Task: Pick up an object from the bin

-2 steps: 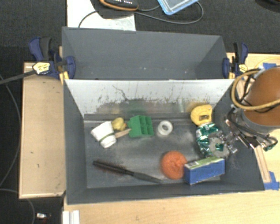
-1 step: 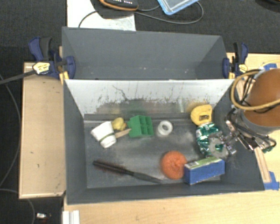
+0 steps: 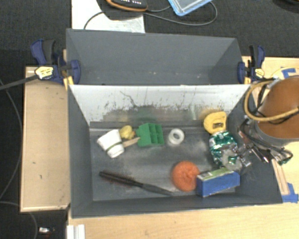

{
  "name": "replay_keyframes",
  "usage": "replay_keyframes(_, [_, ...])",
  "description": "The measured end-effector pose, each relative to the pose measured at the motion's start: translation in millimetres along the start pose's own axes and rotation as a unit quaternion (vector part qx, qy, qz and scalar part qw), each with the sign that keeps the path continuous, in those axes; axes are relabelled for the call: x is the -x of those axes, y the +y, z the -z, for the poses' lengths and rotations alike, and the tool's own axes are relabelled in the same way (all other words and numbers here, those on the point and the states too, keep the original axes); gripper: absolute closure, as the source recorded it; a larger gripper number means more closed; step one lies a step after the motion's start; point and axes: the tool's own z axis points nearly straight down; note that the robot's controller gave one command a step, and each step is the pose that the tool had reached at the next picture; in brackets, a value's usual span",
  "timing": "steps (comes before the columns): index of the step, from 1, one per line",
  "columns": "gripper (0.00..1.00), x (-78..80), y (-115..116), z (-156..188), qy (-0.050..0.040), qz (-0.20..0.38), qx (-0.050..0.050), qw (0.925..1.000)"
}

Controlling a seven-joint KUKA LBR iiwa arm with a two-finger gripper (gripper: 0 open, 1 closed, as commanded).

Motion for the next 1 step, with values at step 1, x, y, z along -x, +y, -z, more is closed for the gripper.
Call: replay_keyframes(1, [1.0,-13.1,3.0,-3.1,0.0006,-0.056,0.001,0.9984])
